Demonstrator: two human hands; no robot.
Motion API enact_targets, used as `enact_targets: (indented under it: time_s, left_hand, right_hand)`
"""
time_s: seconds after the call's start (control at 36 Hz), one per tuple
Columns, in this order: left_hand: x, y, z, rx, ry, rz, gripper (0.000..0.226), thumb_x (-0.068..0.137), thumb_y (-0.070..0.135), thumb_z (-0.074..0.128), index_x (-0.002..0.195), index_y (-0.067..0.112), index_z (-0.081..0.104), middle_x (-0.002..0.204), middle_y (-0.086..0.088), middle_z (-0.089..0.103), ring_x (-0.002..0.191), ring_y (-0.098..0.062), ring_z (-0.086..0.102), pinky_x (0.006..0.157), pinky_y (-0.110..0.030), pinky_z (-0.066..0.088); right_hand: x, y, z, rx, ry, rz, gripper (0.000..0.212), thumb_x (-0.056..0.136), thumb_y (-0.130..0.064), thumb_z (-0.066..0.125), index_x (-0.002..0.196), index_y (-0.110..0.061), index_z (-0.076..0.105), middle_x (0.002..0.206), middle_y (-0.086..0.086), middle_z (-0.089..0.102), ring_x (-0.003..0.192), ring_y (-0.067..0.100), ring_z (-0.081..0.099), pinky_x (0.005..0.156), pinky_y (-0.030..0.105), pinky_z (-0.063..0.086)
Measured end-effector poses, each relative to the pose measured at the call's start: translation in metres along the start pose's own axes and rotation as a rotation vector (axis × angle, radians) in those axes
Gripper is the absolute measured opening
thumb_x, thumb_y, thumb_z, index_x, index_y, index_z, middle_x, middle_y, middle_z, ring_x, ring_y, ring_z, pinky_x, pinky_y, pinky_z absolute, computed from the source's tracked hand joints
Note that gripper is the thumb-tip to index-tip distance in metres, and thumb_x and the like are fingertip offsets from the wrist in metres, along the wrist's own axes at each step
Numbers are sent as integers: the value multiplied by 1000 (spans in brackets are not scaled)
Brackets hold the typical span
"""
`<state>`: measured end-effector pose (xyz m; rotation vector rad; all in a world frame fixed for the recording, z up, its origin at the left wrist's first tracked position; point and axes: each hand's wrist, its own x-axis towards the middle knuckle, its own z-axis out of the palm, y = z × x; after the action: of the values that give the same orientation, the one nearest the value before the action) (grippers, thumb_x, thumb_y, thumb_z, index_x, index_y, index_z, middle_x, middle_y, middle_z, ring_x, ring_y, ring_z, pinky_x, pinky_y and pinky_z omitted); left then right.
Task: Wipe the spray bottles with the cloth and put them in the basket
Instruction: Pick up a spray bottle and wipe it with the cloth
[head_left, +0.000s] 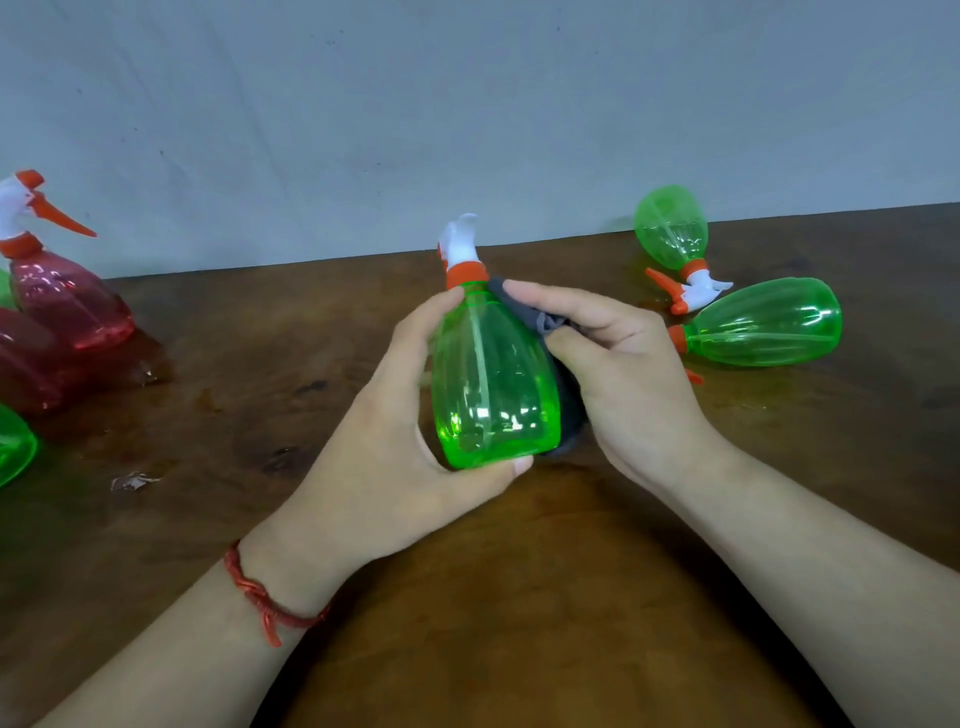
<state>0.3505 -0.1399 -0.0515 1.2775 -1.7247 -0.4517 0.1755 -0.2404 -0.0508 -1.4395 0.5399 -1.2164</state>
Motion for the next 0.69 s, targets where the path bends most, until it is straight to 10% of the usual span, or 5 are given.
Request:
enact_targets:
  time_s: [0.42,0.69]
  left_hand:
    - [7,-15,-3,-236,282,-123,102,78,15,97,160,27,39,147,4,60,135,-20,63,111,-46,55]
    - [4,-14,3,-353,136,-190,106,76,4,95,161,31,36,146,10,61,135,-21,63,110,-48,55]
  right_hand:
    - [-12,2,3,-326,-150,-226,48,97,20,50,123,-9,77,140,-1,69,135,11,60,114,32,48]
    - [-11,2,4,-399,-163,-300,47,99,19,48,125,-8,76,142,0,67,137,11,59,112,27,48]
